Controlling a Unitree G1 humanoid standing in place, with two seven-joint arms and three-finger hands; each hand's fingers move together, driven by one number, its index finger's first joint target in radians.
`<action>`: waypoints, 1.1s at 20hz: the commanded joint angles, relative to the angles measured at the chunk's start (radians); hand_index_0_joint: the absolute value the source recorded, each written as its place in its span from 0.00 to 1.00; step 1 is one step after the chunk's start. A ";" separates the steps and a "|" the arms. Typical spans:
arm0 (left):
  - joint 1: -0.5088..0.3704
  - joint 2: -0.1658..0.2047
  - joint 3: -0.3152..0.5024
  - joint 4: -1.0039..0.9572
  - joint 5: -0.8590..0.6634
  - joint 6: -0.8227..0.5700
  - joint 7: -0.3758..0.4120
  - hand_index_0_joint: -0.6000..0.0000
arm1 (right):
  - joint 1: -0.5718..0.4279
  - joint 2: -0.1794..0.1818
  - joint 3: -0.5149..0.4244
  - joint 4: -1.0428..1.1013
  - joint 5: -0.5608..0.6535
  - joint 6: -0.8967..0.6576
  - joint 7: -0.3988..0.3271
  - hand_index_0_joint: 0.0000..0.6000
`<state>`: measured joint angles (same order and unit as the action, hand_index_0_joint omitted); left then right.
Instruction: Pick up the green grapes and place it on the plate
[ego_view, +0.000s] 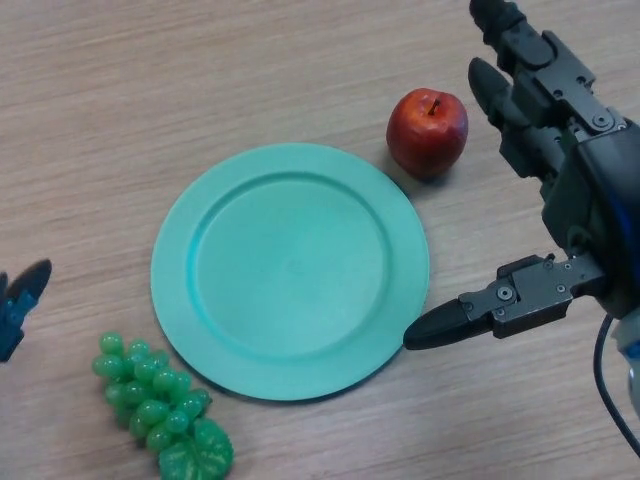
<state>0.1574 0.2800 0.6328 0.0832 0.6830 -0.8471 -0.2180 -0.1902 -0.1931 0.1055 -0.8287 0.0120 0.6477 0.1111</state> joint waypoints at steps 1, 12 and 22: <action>-0.006 0.081 -0.019 -0.027 0.116 -0.071 0.230 1.00 | -0.038 -0.001 -0.032 -0.050 0.014 -0.142 -0.005 0.00; 0.061 0.147 -0.214 -0.045 0.328 0.014 0.403 0.83 | -0.037 -0.019 -0.060 -0.070 0.040 -0.134 -0.011 0.00; 0.105 0.161 -0.151 -0.043 0.482 -0.062 0.678 0.00 | -0.027 -0.016 -0.044 -0.095 0.033 -0.122 -0.027 0.00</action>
<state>0.2525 0.3943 0.4095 0.0710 1.2175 -0.8748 0.3790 -0.1936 -0.2008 0.0796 -0.8727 0.0207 0.6479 0.1102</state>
